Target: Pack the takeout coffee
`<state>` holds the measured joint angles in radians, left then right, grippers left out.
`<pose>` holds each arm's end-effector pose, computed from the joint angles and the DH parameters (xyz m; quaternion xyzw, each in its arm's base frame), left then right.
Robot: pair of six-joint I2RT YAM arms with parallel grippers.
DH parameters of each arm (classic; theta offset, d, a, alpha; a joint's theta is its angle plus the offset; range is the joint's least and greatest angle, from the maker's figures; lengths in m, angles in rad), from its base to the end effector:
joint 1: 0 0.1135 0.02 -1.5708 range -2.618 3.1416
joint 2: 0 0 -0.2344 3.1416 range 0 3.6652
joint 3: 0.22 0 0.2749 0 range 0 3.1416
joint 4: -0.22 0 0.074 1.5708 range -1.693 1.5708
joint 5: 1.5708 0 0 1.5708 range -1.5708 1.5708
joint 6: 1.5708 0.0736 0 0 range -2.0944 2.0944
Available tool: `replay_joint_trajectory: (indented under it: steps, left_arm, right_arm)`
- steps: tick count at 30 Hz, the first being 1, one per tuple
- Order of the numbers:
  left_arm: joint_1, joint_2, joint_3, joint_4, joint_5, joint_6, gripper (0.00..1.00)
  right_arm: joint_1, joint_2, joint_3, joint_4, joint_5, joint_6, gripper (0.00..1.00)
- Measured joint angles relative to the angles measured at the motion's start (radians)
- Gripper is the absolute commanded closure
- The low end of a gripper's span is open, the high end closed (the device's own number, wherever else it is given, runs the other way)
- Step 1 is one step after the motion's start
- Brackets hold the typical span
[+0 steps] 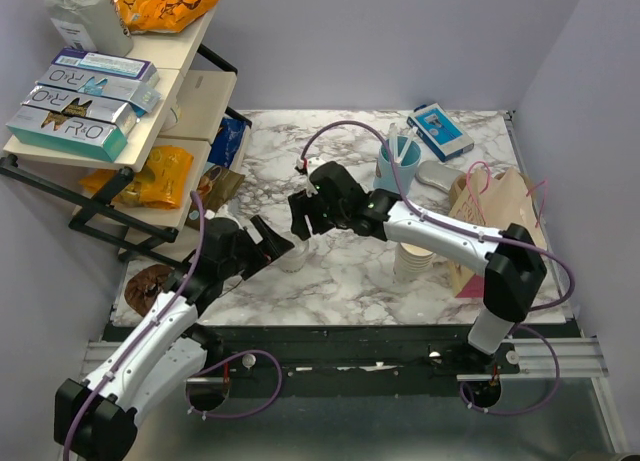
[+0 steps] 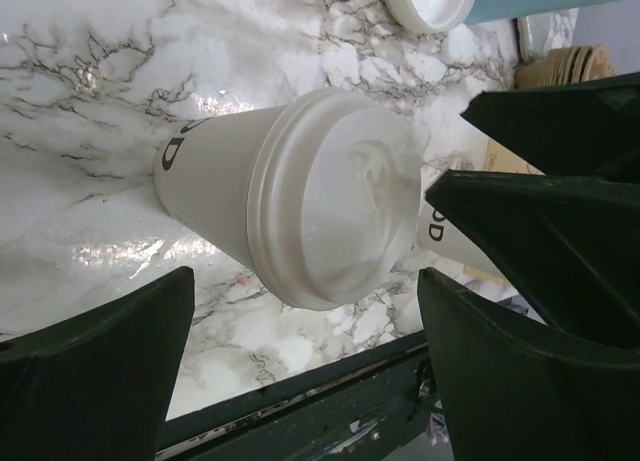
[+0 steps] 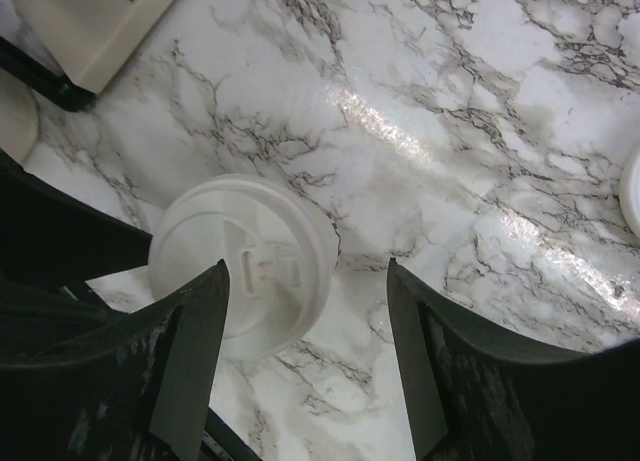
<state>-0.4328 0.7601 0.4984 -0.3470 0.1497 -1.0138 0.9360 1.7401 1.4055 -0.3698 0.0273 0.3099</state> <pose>0.2180 -0.1128 0.1796 -0.2201 0.8569 -0.3551 0.3020 0.2655 0.3572 0.2175 -0.2740 0.8652 0.2348 0.3481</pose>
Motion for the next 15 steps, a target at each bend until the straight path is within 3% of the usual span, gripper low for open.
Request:
replay_joint_trajectory:
  steps: [9,15]
  left_arm:
    - [0.04,-0.025,0.028,-0.064,-0.058,0.007,0.02]
    - [0.072,0.012,0.028,-0.046,-0.056,0.003,0.09]
  right_arm:
    - [0.0,-0.076,-0.037,0.014,-0.023,0.1,0.33]
    - [0.0,-0.062,-0.059,0.017,-0.05,0.153,0.39]
